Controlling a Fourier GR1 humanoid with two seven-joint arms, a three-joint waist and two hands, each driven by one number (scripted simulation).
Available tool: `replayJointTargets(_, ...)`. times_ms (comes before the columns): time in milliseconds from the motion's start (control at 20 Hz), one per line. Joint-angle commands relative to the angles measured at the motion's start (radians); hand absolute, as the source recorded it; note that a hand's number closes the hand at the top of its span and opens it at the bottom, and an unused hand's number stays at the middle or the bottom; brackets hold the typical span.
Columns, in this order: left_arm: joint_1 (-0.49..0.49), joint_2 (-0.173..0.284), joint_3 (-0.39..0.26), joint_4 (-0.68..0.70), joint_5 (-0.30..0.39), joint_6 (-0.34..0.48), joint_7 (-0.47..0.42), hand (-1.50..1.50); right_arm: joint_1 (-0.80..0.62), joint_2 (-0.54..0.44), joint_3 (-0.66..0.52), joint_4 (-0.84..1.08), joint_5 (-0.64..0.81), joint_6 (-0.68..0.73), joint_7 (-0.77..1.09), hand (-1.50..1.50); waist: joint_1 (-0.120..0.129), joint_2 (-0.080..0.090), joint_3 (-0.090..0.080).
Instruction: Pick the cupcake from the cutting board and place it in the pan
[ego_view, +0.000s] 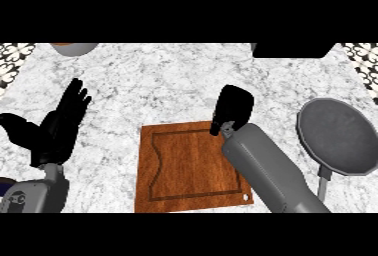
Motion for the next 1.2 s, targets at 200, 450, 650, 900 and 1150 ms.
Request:
replayJointTargets(200,0.037,0.001,0.007,0.003,0.003,-0.013,-0.022,0.00,-0.205,-0.034,0.027,-0.109,0.261,0.102,0.263,1.50,-0.015,-0.013,-0.001)
replayJointTargets(450,-0.008,-0.009,-0.002,0.027,-0.023,0.005,-0.016,0.00,-0.208,-0.022,-0.024,-0.190,0.315,0.192,0.283,1.50,-0.019,-0.006,0.000)
replayJointTargets(650,0.042,0.013,0.028,-0.020,0.010,-0.022,-0.022,0.00,-0.156,-0.074,-0.090,-0.252,0.362,0.166,0.261,1.50,-0.017,-0.008,0.001)
replayJointTargets(900,0.012,0.033,0.051,-0.012,0.025,-0.033,-0.003,0.00,-0.135,-0.193,-0.234,-0.301,0.377,0.149,0.171,1.50,-0.021,-0.005,0.001)
replayJointTargets(1150,-0.010,0.031,0.058,-0.003,0.021,-0.013,0.045,0.00,0.078,-0.263,-0.295,-0.464,0.390,0.087,0.093,1.50,-0.029,-0.005,0.002)
